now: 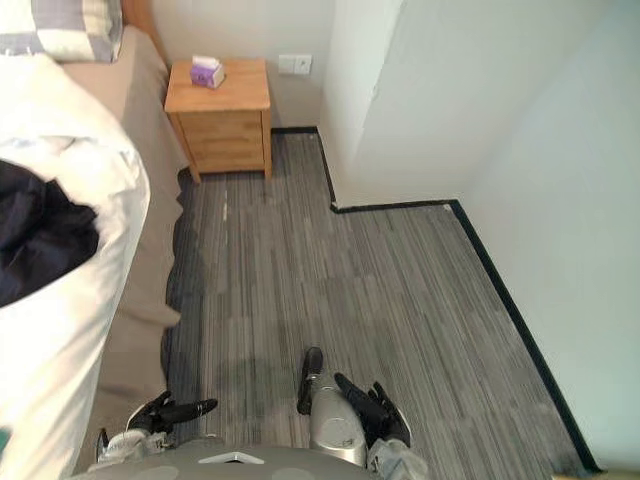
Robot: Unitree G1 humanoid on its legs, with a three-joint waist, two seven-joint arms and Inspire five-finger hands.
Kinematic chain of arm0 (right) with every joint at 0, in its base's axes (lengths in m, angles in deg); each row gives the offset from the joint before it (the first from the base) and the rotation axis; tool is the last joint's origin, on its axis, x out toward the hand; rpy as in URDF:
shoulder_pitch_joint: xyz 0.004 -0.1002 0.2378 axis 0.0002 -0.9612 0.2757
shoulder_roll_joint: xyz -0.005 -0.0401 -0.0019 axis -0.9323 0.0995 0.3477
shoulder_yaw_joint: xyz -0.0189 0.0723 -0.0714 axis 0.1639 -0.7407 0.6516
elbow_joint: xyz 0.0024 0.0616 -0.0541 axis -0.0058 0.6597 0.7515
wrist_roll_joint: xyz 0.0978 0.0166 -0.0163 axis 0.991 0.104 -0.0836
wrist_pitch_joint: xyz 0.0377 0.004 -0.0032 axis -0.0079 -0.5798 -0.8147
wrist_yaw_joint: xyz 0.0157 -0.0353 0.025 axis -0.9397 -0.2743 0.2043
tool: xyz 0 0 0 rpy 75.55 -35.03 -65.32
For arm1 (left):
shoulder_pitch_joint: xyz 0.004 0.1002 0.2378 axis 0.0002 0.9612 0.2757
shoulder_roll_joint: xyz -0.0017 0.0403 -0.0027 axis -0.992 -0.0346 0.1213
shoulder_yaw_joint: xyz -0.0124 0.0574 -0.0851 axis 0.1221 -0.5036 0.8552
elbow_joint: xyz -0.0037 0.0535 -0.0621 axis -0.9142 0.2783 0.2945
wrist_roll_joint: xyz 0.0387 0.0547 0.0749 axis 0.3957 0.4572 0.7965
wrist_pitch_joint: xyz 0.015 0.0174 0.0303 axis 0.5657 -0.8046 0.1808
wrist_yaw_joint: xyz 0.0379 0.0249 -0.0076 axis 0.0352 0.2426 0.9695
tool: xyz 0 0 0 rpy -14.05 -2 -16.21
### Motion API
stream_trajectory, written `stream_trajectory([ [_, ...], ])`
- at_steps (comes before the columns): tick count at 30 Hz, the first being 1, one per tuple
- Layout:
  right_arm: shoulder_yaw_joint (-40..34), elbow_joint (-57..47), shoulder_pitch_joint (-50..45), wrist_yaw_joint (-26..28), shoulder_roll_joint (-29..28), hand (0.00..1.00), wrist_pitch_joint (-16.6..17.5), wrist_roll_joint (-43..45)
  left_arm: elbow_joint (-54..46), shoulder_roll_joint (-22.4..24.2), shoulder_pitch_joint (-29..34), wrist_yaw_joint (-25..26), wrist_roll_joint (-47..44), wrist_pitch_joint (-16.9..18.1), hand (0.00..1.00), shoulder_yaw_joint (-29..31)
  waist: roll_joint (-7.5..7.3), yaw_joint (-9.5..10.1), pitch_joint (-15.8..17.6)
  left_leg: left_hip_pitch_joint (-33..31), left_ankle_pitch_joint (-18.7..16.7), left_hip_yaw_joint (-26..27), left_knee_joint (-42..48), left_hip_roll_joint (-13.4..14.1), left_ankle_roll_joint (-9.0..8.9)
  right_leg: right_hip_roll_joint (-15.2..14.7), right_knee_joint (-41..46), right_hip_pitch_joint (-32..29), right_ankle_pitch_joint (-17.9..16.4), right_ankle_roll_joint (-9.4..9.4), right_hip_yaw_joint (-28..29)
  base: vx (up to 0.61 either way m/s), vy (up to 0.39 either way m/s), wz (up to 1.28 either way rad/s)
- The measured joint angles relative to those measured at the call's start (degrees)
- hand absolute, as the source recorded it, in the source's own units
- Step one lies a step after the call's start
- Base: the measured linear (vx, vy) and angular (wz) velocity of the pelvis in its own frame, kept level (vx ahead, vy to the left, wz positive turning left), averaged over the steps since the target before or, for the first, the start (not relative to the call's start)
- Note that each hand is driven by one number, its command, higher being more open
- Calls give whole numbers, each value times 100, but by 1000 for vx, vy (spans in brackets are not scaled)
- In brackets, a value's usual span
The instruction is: Tidy up the quilt and then pick up the clothes from the bed and put them into the laundry hamper
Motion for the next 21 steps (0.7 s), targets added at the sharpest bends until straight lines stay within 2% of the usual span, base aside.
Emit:
stream_trajectory([
  [1, -2, -66, 28, -66, 63, 100, -12, -3, -40, 76, -7, -7, 7, -1, 100, 28, 80, -6, -21, -522, 133, -109, 1135, 286, -237, 107, -45, 98, -135, -24, 26, 477, -373, -26],
  [2, 0, -105, 24, -69, 86, 100, -23, -5, -50, 86, -15, -37, -4, -1, 100, 31, 140, -2, -11, -828, 300, -242, 1837, 448, -390, 182, -113, 173, -180, -33, 45, 441, -370, -30],
  [3, 15, -109, 30, -71, 142, 100, -55, -60, -90, 182, -1, -76, -17, -1, 100, 72, 281, 2, 35, -1430, 800, -559, 3206, 804, -446, 411, -337, 453, -246, -65, 107, 463, -280, -36],
  [4, 8, -99, 19, -79, 195, 100, -61, -110, -94, 290, 35, -113, -27, -1, 100, 214, 390, 14, 66, -1780, 815, -685, 4222, 1123, -385, 636, -595, 872, -296, -128, 201, 478, -235, -50],
  [5, 10, -99, 5, -74, 196, 100, -58, -123, -118, 298, 25, -159, -51, 5, 100, 277, 389, 43, 93, -1917, 751, -761, 4556, 1180, -307, 701, -727, 1191, -348, -167, 262, 477, -174, -57],
  [7, 8, -96, 12, -14, 183, 100, -27, -347, -309, 298, 20, -309, -18, 9, 100, 267, 345, 57, 112, -2195, 617, -805, 4388, 1090, -196, 755, -1036, 1722, -437, -106, 441, 433, -153, -52],
  [8, 12, -101, 56, 60, 184, 100, -10, -431, -386, 297, 14, -366, -23, 23, 100, 270, 330, 70, 115, -2412, 513, -780, 3935, 939, -103, 754, -1248, 1933, -475, -62, 600, 388, -123, -62],
  [11, 19, -108, 211, 154, 168, 100, -4, -811, -455, 291, 15, -420, -167, 19, 100, 281, 238, 111, 128, -2681, 548, -632, 1773, 452, 91, 572, -1545, 2251, -553, 78, 974, 349, -10, -68],
  [12, 32, -110, 215, 171, 162, 100, -4, -982, -457, 293, 13, -400, -226, 12, 100, 286, 216, 136, 133, -2675, 853, -626, 620, 279, 132, 478, -1636, 2396, -621, 179, 1063, 474, 96, -38],
  [13, 37, -110, 213, 171, 176, 100, 2, -1083, -458, 298, 11, -376, -244, 11, 100, 286, 214, 162, 133, -2729, 1189, -597, -152, 226, 98, 410, -1694, 2541, -710, 298, 1110, 499, 111, -27],
  [15, 66, -101, 146, 172, 202, 100, 13, -1206, -435, 287, 10, -361, -297, 12, 100, 288, 214, 173, 133, -2876, 1467, -482, -489, 275, 74, 334, -1768, 2799, -832, 458, 1083, 443, 133, 1],
  [16, 128, -77, 64, 174, 241, 100, 19, -1243, -401, 279, 11, -354, -435, 18, 100, 284, 213, 184, 134, -2889, 1594, -174, -550, 323, 121, 251, -1835, 3055, -950, 649, 993, 562, 231, 20],
  [17, 136, 15, 19, 184, 240, 100, 29, -1253, -286, 226, -25, -361, -486, 25, 100, 263, 155, 216, 116, -2834, 2090, 148, -447, 303, 416, 96, -1872, 3315, -1073, 851, 882, 581, 249, 27],
  [18, 149, 37, 1, 186, 239, 100, 30, -1259, -227, 176, -42, -362, -490, 23, 100, 199, 131, 209, 59, -2827, 2399, 234, -443, 244, 603, 7, -1858, 3393, -1122, 953, 787, 606, 254, 43],
  [19, 171, 123, 30, 174, 237, 100, 46, -1332, -113, 45, -133, -370, -469, 14, 100, 65, 76, 193, -43, -2845, 2547, 257, -450, -5, 1071, -225, -1827, 3406, -1111, 1110, 616, 604, 241, 44],
  [20, 249, 185, 184, 180, 230, 100, 45, -1473, -79, -11, -180, -344, -450, 11, 100, -54, 17, 219, -59, -2876, 2394, 259, -450, -185, 1201, -388, -1740, 3321, -912, 1437, 503, 679, 310, 42],
  [21, 274, 190, 238, 207, 207, 100, 46, -1474, -62, -28, -196, -332, -448, 5, 100, -61, -11, 228, -57, -2872, 2304, 235, -442, -273, 1231, -465, -1630, 3285, -824, 1574, 477, 632, 318, 34],
])
